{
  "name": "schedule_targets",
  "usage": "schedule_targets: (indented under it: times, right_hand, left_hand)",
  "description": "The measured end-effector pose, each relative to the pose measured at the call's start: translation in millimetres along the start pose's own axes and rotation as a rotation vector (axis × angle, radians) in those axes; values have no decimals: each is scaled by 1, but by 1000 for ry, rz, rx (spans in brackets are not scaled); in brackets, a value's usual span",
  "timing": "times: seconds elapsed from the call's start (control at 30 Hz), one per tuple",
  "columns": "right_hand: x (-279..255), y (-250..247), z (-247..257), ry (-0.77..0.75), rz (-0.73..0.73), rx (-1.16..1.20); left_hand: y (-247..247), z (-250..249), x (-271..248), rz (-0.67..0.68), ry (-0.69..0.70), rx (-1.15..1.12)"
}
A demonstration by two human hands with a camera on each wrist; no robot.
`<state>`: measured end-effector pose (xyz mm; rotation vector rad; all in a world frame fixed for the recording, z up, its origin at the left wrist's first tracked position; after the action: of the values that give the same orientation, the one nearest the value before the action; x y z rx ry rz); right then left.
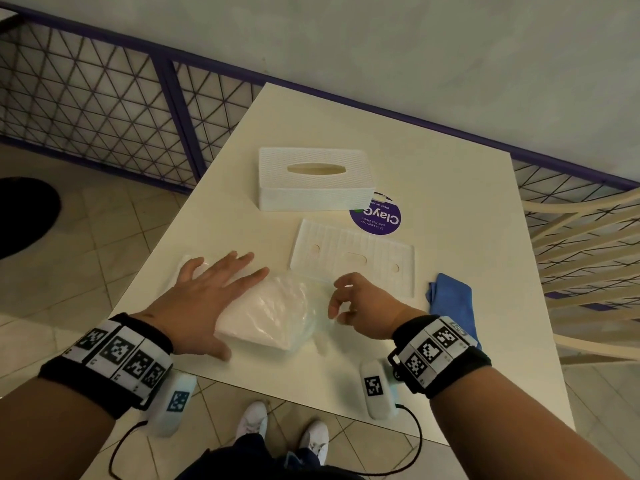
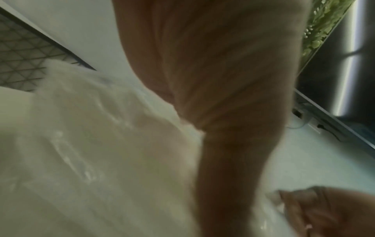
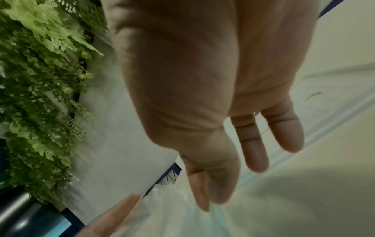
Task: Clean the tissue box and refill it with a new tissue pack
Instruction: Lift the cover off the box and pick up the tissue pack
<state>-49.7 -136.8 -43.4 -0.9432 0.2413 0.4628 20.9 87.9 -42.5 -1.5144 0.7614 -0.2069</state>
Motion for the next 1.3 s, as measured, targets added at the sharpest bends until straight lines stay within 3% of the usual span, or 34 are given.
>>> schedule_targets:
  times: [0.07, 0.13, 0.17, 0.3, 0.4, 0.53, 0.77, 1.07, 1.17, 1.3]
  right_hand:
    - [1, -9, 0, 11, -167, -15]
    - [2, -26, 5, 40, -384, 25]
    - [6, -30, 6, 69, -414, 48]
    - [25, -7, 4, 185, -175, 148]
    - [30, 4, 10, 170, -221, 307]
    - [37, -1, 23, 62, -283, 267]
    - [51, 15, 35, 72, 9, 159]
    - [51, 9, 39, 104, -7, 171]
    - [51, 13, 34, 157, 44, 192]
    - [54, 14, 32, 181, -76, 279]
  left_hand:
    - [-3, 6, -3, 24, -61, -107]
    - [-10, 15, -4, -72, -132, -224]
    - [-11, 20, -4, -107, -178, -251]
    - [6, 35, 1, -29, -357, -244]
    - [16, 38, 2, -16, -395, -276]
    - [18, 40, -2, -66, -401, -300]
    - [16, 37, -6, -99, -449, -278]
    - [11, 37, -6, -69, -509, -350]
    - [6, 44, -9, -150, -575, -463]
    - [9, 56, -13, -123, -675, -591]
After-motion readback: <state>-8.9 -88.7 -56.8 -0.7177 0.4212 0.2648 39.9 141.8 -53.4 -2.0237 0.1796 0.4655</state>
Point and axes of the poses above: each hand's wrist, its own x-axis towards the middle knuckle, its own y-axis out of the palm, z = x × y, the point moved 7 cm from there along x, towards the middle knuckle, and after that the axes turned 13 degrees about -y, right-handed, at the moved point
